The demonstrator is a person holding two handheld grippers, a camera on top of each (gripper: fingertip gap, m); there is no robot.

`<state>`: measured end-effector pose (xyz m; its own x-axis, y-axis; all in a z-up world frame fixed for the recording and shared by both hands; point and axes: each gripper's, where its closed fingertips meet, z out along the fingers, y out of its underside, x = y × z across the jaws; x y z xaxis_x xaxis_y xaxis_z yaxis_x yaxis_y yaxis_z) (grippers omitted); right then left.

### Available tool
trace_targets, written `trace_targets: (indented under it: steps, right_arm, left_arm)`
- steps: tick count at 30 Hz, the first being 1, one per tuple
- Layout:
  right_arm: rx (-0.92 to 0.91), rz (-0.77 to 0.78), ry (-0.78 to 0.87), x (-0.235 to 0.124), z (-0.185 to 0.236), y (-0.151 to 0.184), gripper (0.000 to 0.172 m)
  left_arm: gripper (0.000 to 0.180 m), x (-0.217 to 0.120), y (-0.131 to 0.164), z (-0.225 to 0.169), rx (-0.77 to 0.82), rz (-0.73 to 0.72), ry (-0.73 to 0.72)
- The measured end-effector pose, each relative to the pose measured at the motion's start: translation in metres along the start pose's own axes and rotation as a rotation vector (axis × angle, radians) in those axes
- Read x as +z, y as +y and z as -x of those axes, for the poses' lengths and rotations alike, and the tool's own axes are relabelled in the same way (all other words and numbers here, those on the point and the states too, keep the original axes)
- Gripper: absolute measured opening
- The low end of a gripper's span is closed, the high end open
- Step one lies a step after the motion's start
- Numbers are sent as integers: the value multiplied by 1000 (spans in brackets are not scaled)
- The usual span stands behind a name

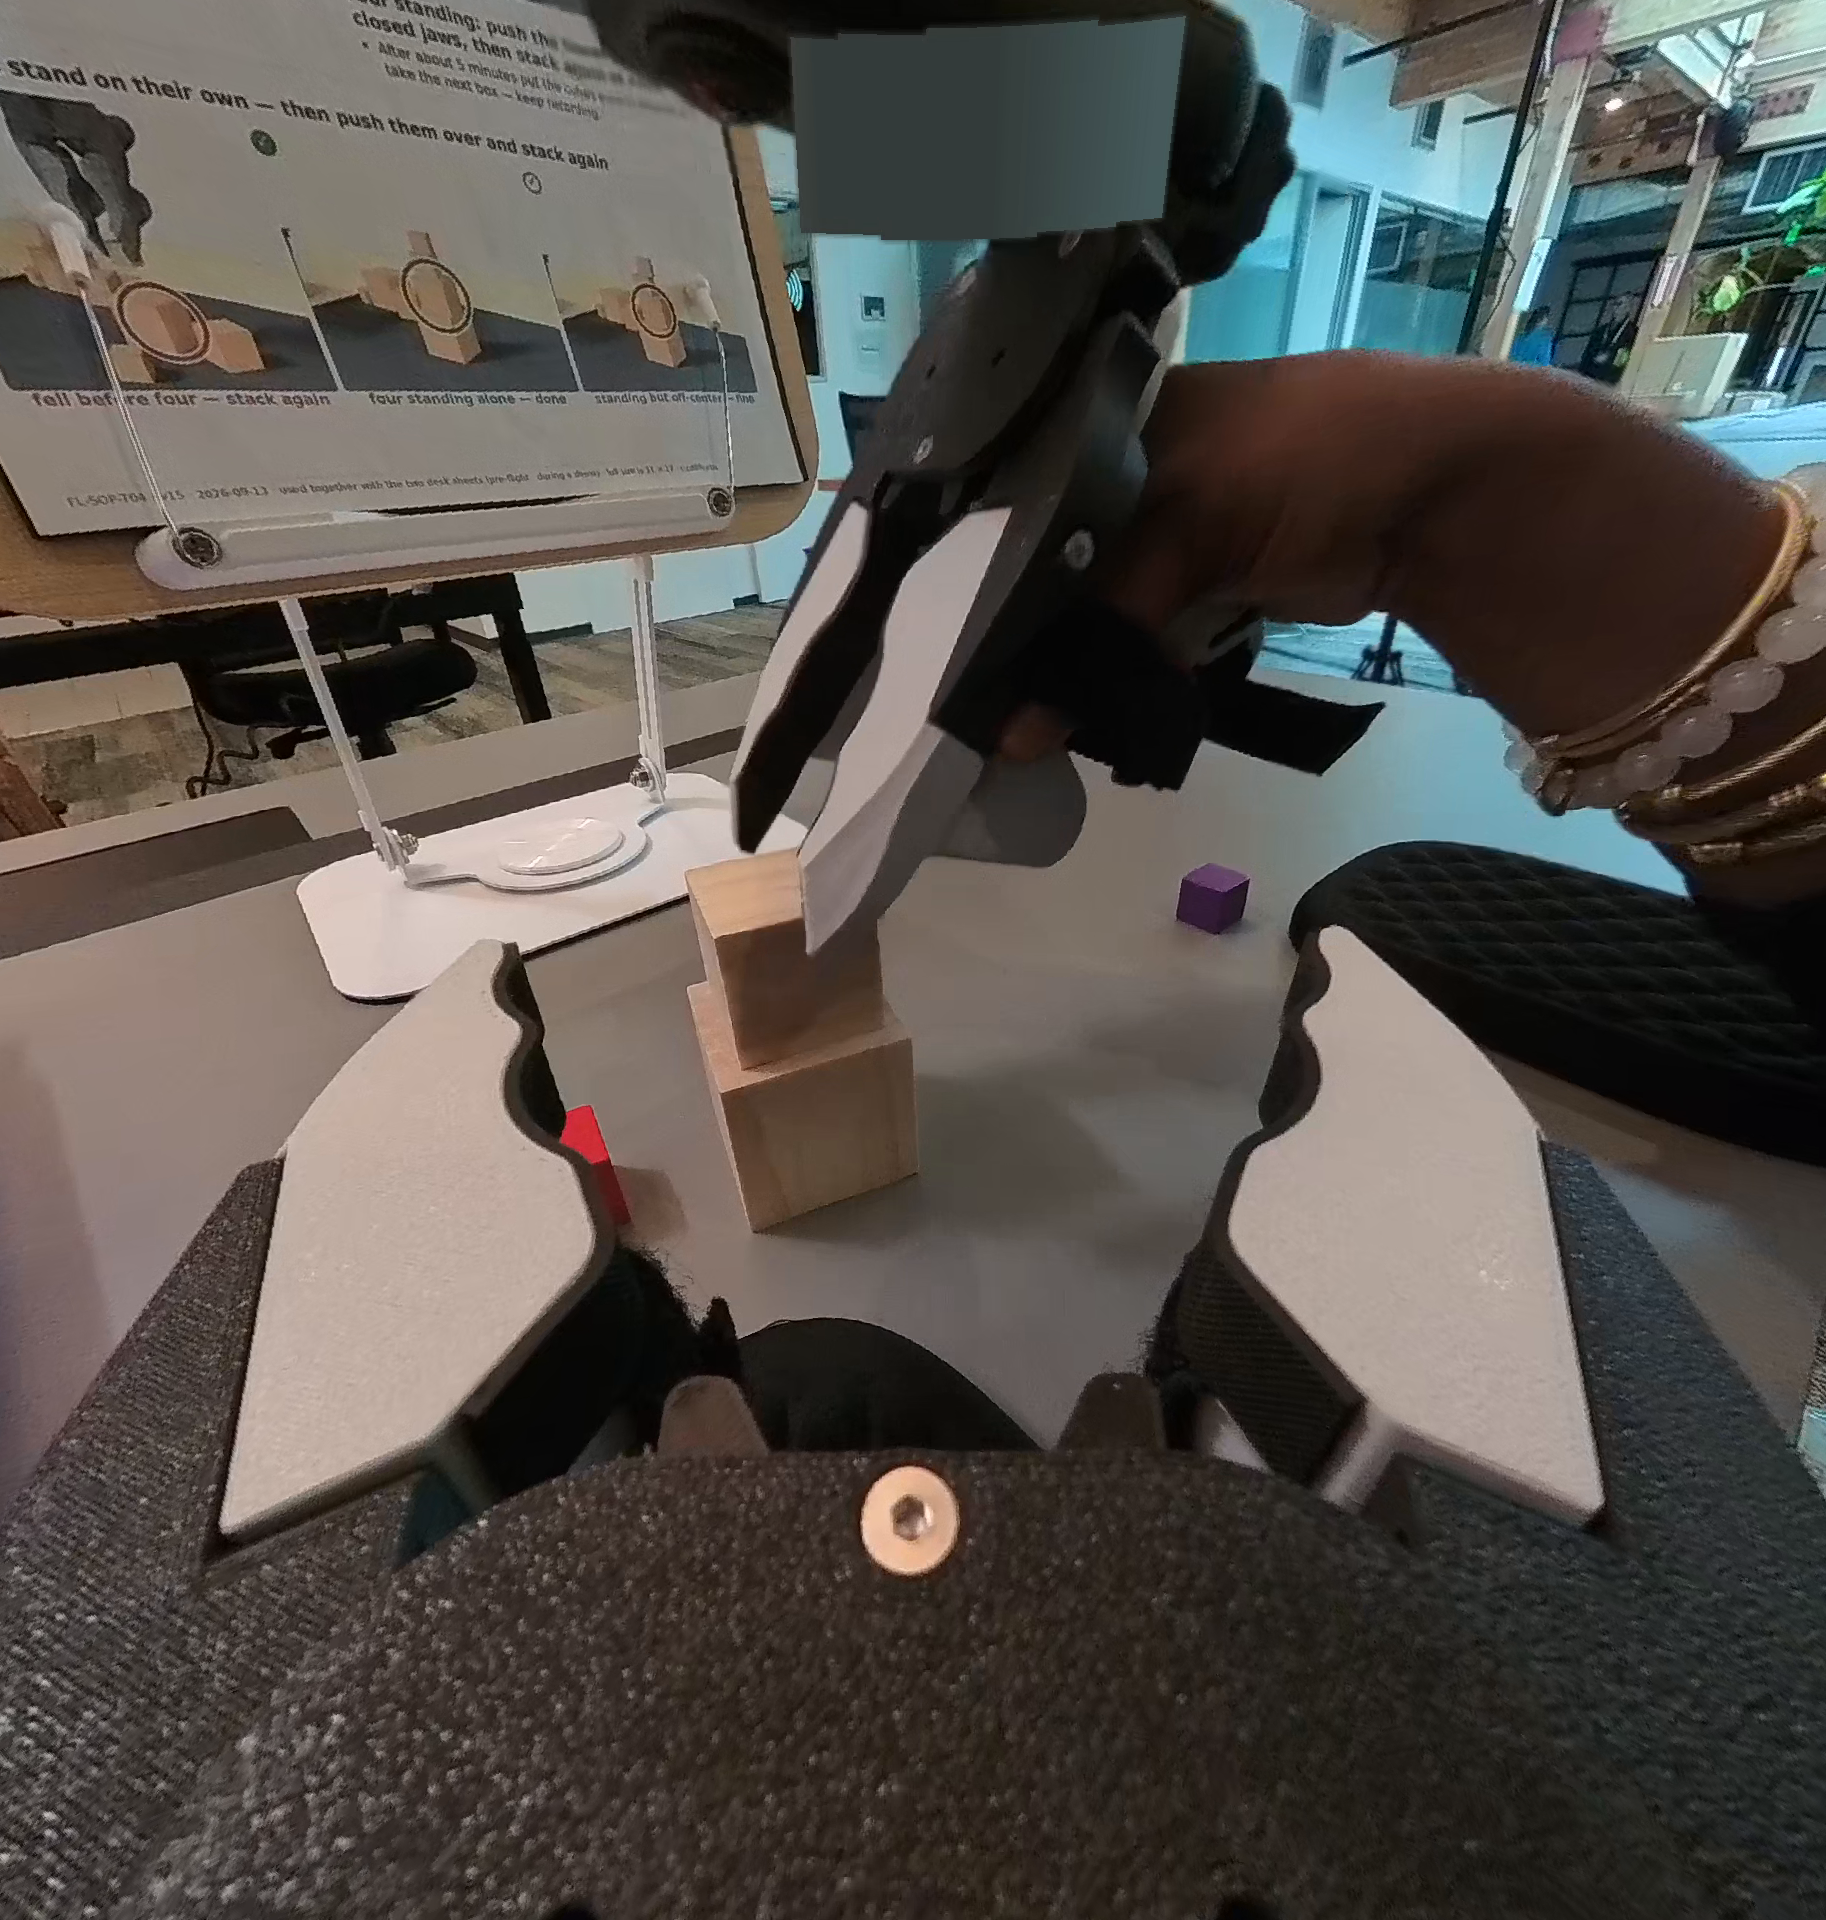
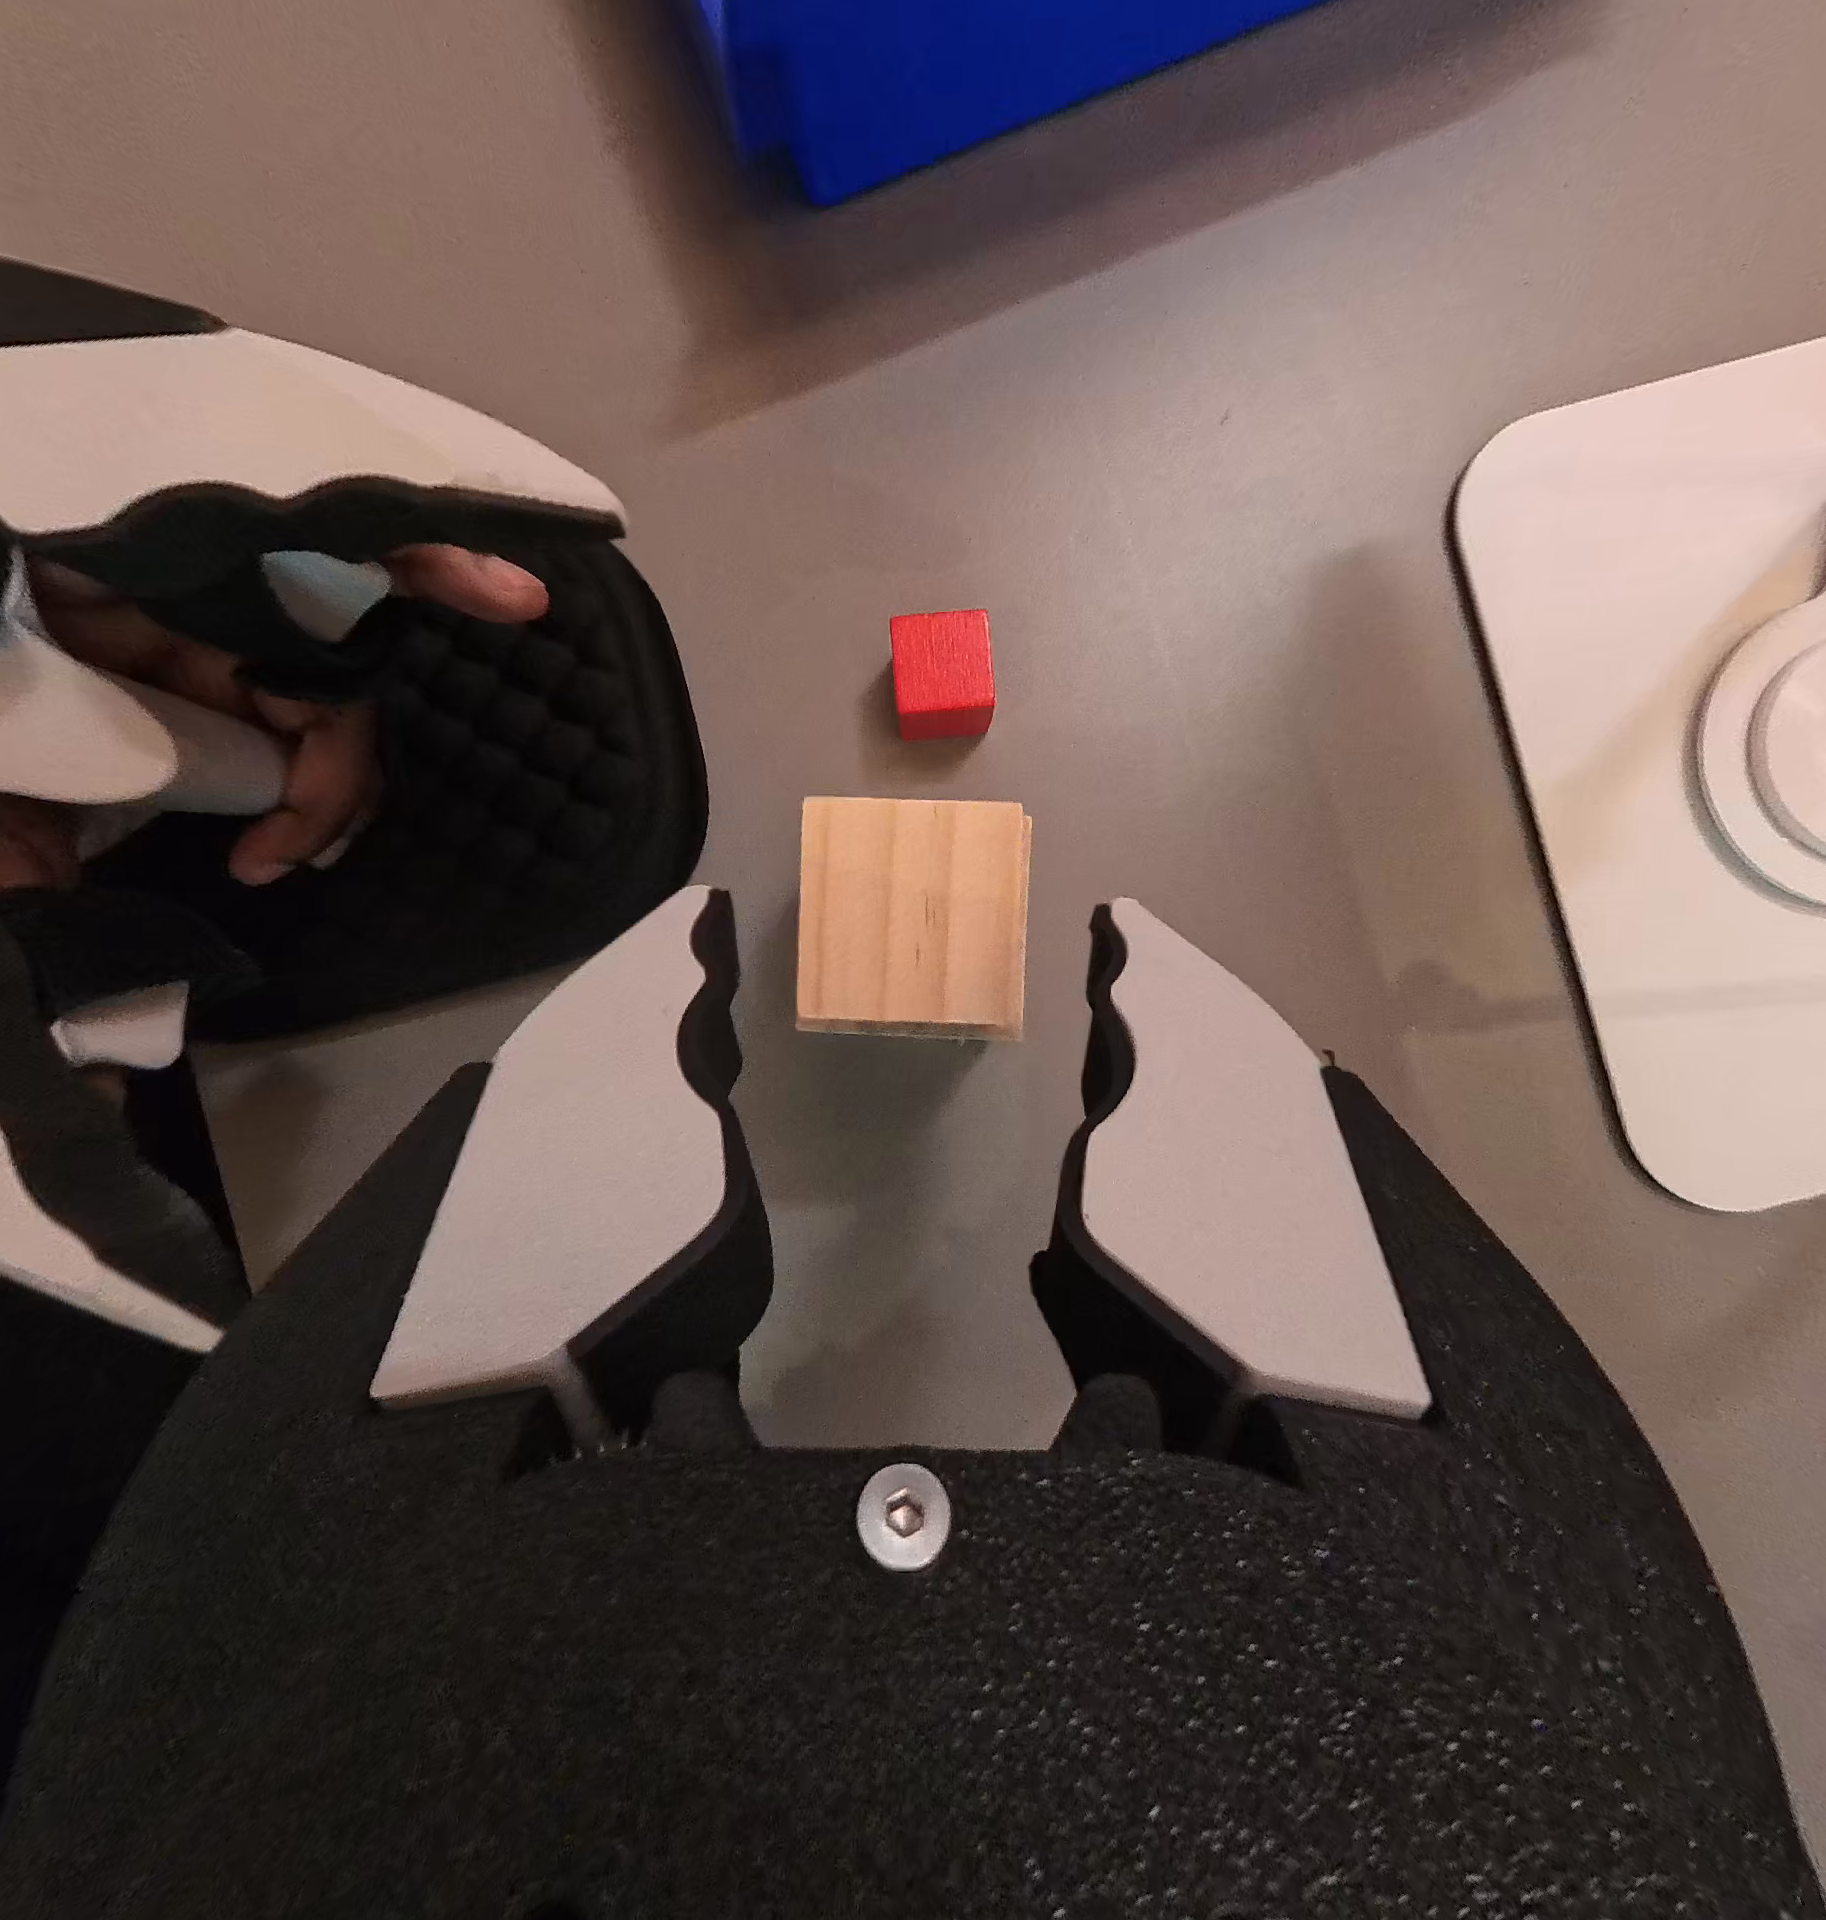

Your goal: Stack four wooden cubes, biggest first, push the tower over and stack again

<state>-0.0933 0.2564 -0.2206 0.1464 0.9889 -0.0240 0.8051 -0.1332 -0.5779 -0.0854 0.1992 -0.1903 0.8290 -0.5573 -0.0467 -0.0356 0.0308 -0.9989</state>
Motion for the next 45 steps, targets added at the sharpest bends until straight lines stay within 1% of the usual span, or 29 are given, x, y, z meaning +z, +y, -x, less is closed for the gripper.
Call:
trace_targets:
  steps: [5,8,12,15,18,21,23,26,30,32,34,37,40,42,45]
  right_arm:
    - [17,-70,43,-23,-8,5,66]
    - [60,-106,79,-42,-15,17,65]
    - [113,-63,165,-67,-31,54,62]
    - [160,-12,184,-84,-41,88,59]
    - [163,51,202,-97,-51,123,57]
    - [241,60,220,-106,-62,148,58]
    - [274,49,203,-106,-64,160,57]
    - [253,48,137,-95,-58,175,57]
    - [60,86,55,-73,-47,189,56]
    - [9,110,27,-65,-45,194,53]
    - [-36,133,32,-61,-47,198,50]
    - [-69,128,44,-61,-49,194,51]
    - [-107,79,32,-62,-45,169,51]
    - [-156,53,12,-63,-41,141,50]
    - [-201,-23,-30,-64,-34,79,50]
  left_arm:
    - [132,1,1,1,-13,5,1]
    - [132,0,0,1,-9,4,2]
    - [132,0,1,0,-2,4,0]
    - [131,0,0,0,-4,2,1]
    - [131,1,1,1,-10,7,-1]
    - [131,1,1,0,-4,5,-1]
    - [130,1,1,0,1,6,-2]
    - [130,1,1,0,6,11,-3]
    - [130,1,2,-1,10,13,-1]
    - [129,1,1,-1,13,7,-2]
    - [129,1,1,-1,11,6,-4]
    - [129,1,2,0,8,14,-4]
    - [129,2,3,-1,12,23,-3]
    - [129,2,3,0,15,22,-7]
    - [129,2,3,0,15,21,-12]
